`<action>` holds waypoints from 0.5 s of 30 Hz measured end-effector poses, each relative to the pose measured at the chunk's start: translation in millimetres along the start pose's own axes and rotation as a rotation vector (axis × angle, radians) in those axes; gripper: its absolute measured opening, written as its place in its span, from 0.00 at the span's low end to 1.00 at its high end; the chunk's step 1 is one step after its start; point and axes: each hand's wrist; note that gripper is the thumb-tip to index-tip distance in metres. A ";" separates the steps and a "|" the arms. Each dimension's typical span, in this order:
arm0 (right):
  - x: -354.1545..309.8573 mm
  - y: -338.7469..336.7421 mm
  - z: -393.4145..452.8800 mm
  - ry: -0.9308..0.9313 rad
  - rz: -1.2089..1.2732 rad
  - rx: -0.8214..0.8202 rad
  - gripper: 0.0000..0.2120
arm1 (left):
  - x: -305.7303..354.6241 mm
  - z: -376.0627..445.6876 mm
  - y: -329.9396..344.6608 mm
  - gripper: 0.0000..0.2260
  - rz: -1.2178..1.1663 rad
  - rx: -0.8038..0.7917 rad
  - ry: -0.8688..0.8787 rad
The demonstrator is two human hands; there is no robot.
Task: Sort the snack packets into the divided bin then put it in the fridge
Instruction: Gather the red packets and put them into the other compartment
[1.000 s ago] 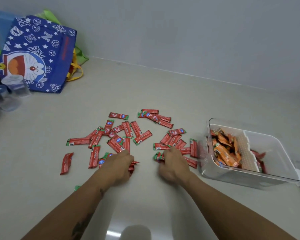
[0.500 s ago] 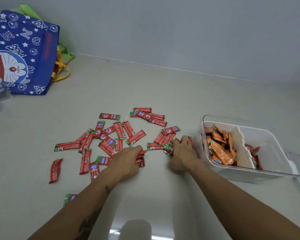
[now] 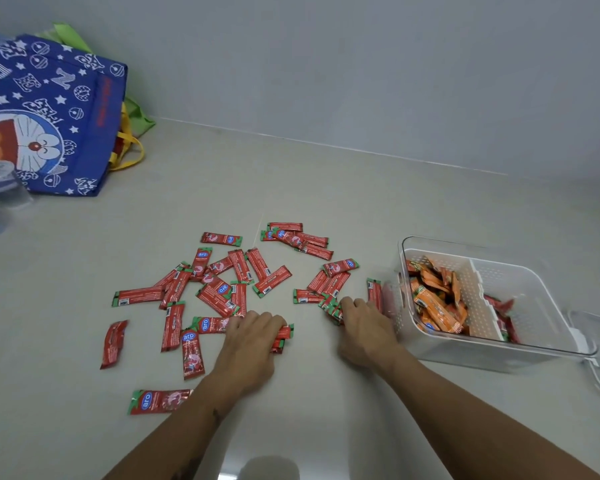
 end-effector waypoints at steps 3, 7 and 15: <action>-3.8 -1.9 -10.8 -0.033 -0.033 -0.009 0.18 | 7.4 -9.9 -1.9 0.17 0.011 0.012 -0.011; -10.1 -5.6 -36.3 -0.102 0.080 0.027 0.11 | 20.4 -17.0 -12.2 0.17 -0.029 0.099 0.020; -0.2 -73.3 -80.2 -0.199 0.310 0.200 0.08 | 56.7 -13.5 -46.9 0.17 -0.143 0.309 0.082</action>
Point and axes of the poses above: each hand's wrist, its own z-axis towards the middle knuckle, its own y-axis out of the palm, x = y × z, and after that the axes turned 10 degrees about y, right-handed
